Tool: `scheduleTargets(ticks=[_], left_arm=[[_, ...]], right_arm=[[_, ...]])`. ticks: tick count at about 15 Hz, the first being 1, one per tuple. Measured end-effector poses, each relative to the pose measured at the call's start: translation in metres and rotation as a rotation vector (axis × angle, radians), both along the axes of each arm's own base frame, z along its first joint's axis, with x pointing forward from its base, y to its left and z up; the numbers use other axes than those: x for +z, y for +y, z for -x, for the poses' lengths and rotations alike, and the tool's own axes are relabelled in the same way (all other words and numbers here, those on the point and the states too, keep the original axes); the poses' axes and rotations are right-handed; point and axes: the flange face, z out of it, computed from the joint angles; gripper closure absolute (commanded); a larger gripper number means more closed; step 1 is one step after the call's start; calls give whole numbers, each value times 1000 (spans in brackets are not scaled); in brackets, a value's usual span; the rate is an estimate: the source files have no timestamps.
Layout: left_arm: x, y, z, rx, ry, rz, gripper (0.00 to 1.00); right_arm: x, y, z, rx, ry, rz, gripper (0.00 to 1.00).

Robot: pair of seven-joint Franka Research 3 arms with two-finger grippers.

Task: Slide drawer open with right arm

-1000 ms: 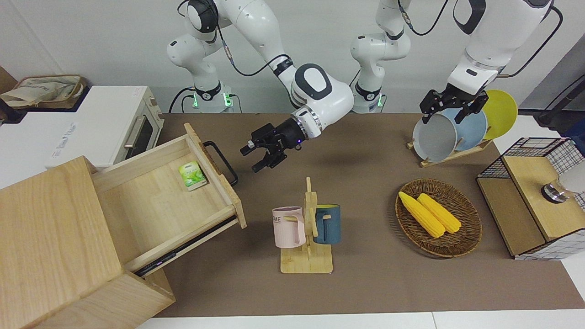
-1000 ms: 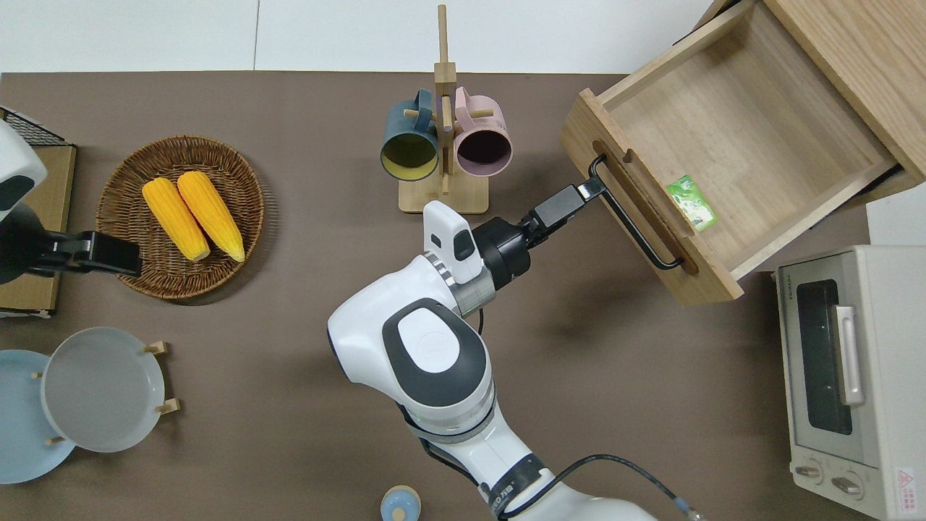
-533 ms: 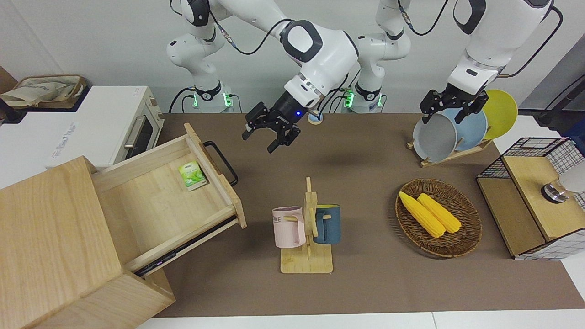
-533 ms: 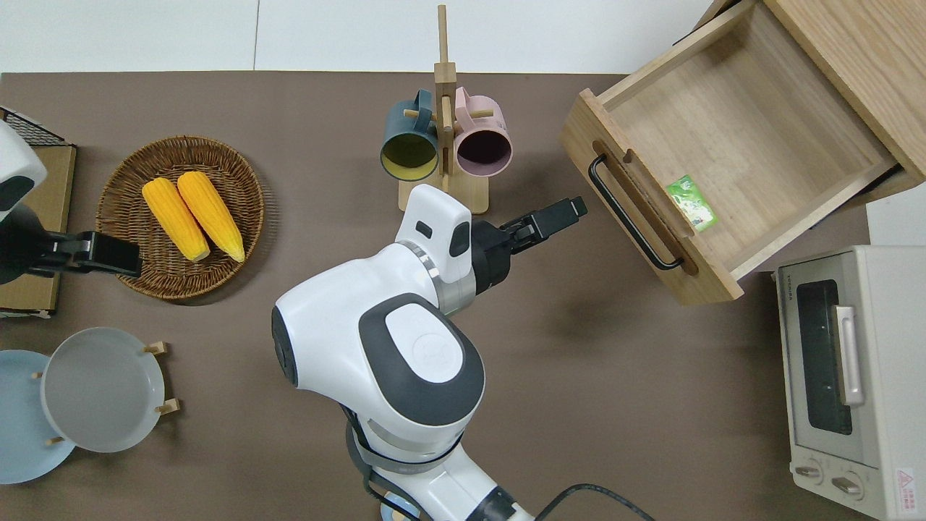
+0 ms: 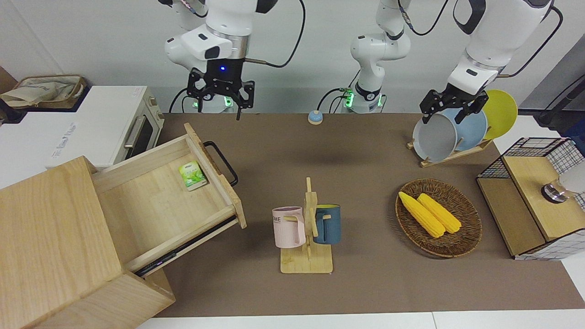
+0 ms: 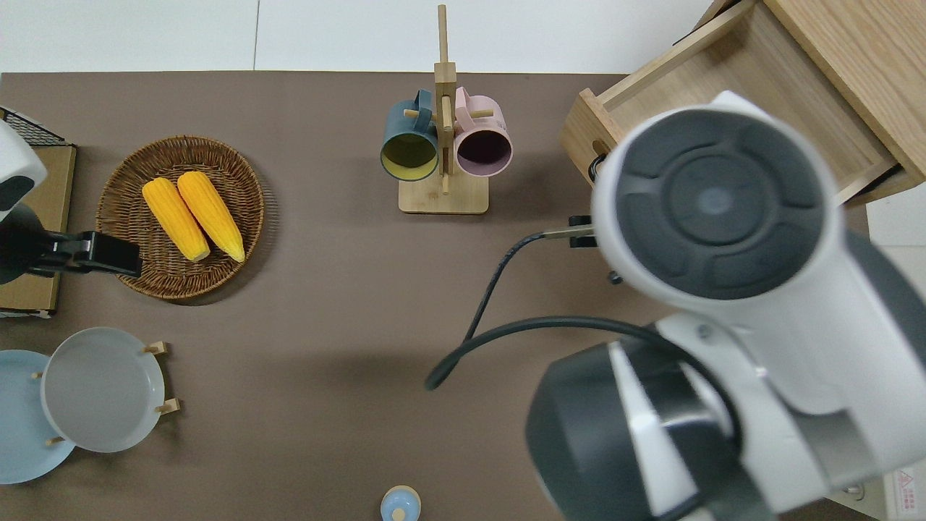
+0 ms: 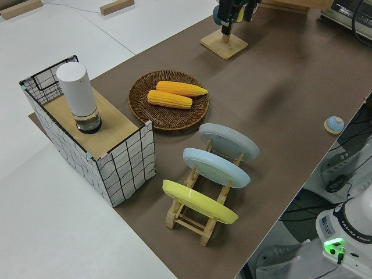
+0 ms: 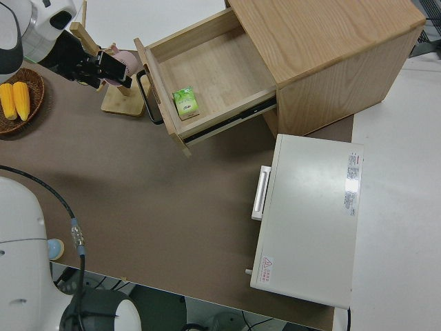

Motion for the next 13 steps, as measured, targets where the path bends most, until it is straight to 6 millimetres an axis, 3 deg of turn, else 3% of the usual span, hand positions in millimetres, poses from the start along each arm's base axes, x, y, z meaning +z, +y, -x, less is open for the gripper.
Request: scheduleTargets(ticks=[3, 6, 9, 13], left_arm=[[0, 0, 0, 0, 0, 0, 7], [0, 0, 0, 0, 0, 0, 7], [0, 0, 0, 0, 0, 0, 7], [0, 0, 0, 0, 0, 0, 7]], right_arm=[[16, -72, -1, -13, 47, -111, 15], [3, -130, -11, 11, 104, -193, 15], [-9, -160, -15, 5, 130, -223, 15], [-23, -161, -25, 1, 138, -222, 15]])
